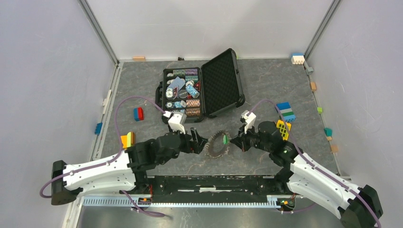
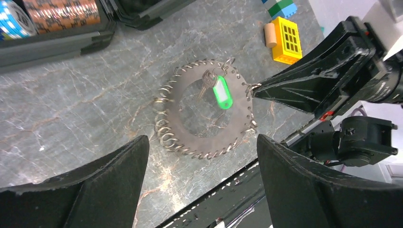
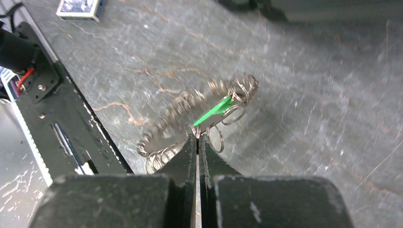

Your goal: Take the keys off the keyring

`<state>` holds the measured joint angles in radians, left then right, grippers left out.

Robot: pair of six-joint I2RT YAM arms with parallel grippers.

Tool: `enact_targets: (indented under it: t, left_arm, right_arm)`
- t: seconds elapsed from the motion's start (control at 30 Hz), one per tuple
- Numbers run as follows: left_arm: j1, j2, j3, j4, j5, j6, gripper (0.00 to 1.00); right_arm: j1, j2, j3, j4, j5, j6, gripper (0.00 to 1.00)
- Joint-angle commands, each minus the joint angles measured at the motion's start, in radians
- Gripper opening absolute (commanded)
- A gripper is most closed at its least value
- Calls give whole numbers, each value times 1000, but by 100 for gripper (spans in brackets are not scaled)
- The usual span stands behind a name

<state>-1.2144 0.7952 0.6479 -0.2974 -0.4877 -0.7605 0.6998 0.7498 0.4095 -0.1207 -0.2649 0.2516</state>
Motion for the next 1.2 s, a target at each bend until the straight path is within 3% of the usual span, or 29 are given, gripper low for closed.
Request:
enact_targets:
  t: [0.0,0.27,0.4,1.17]
  left_arm:
    - [-6,-72,-2,-33,-42,107,90]
    - [-6,-153,-39,15,6,164,90]
    - [-5,-165,-74,62,42,155,85]
    - [-5,-214,-300,93,57,10,82]
  right_arm:
    - [13,6,124,-14,-42,-93,0]
    - [64,-11,144,53,-103,-140,0]
    - [111,-14,148,77,-132,-190,0]
    - [261,53,-26,347,-216,-235,0]
